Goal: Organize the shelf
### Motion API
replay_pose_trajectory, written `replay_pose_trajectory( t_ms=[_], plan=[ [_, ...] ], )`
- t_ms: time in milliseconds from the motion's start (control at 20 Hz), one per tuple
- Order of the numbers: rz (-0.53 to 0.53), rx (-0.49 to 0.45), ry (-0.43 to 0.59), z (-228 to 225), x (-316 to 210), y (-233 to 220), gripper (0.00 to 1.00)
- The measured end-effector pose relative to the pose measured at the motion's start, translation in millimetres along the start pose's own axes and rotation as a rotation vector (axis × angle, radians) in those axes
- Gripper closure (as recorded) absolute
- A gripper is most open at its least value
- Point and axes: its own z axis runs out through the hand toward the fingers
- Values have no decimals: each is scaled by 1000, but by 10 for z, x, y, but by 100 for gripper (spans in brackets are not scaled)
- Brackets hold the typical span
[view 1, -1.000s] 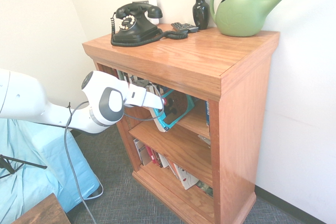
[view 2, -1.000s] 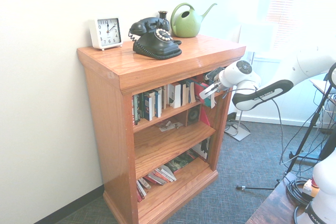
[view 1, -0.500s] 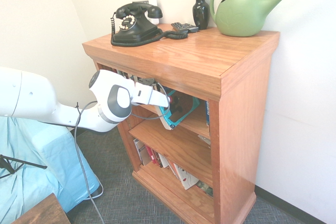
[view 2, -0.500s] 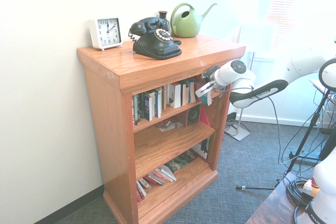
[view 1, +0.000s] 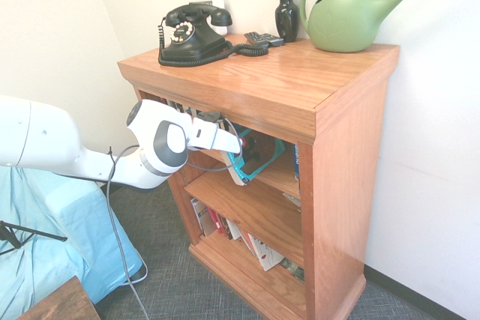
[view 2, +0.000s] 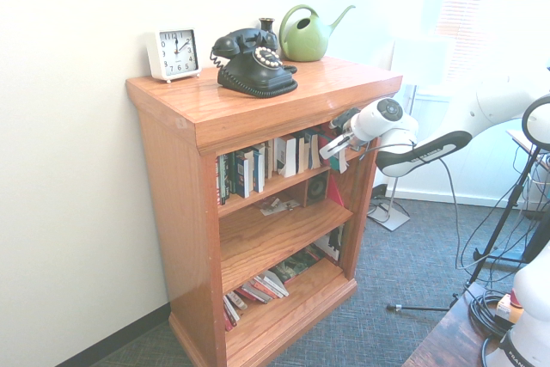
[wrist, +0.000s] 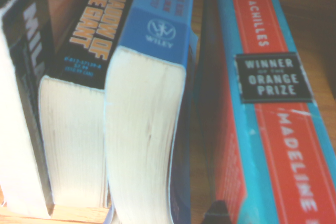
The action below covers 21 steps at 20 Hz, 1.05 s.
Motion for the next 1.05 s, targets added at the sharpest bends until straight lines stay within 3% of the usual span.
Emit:
replay_pose_trajectory(
  t_ms=[500, 1050],
  plan=[
    [-14, 33, 4, -99, -61, -76, 0],
    [16, 95, -5, -713, -543, 137, 0]
  ],
)
